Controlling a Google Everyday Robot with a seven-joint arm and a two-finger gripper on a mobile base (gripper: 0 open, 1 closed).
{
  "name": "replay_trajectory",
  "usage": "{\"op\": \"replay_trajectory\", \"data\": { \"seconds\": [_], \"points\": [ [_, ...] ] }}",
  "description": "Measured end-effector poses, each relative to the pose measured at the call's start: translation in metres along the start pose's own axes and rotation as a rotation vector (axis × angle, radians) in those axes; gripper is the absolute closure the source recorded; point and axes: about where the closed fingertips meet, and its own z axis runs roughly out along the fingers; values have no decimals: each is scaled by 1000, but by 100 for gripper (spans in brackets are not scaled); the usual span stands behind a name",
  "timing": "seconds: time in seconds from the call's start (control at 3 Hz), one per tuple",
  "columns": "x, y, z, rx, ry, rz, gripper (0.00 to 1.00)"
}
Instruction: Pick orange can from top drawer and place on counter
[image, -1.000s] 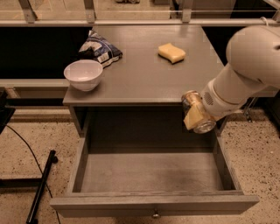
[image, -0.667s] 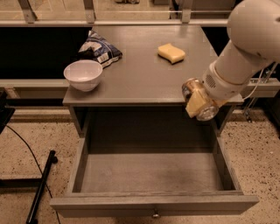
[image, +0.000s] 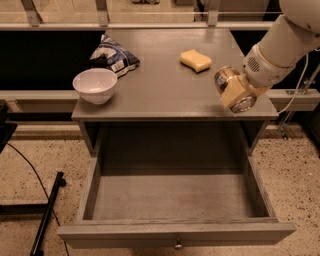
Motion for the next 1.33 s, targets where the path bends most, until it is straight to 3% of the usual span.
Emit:
{"op": "replay_trajectory", "data": {
  "seconds": [0.33,0.67,1.0,1.33],
  "points": [
    [-8,-18,23,-58,10,17,100],
    [-12,-28,50,-93,39,26,82],
    [-13,-28,53,-94,41,26,58],
    [-13,-27,54,-96,44,25,27]
  ]
}}
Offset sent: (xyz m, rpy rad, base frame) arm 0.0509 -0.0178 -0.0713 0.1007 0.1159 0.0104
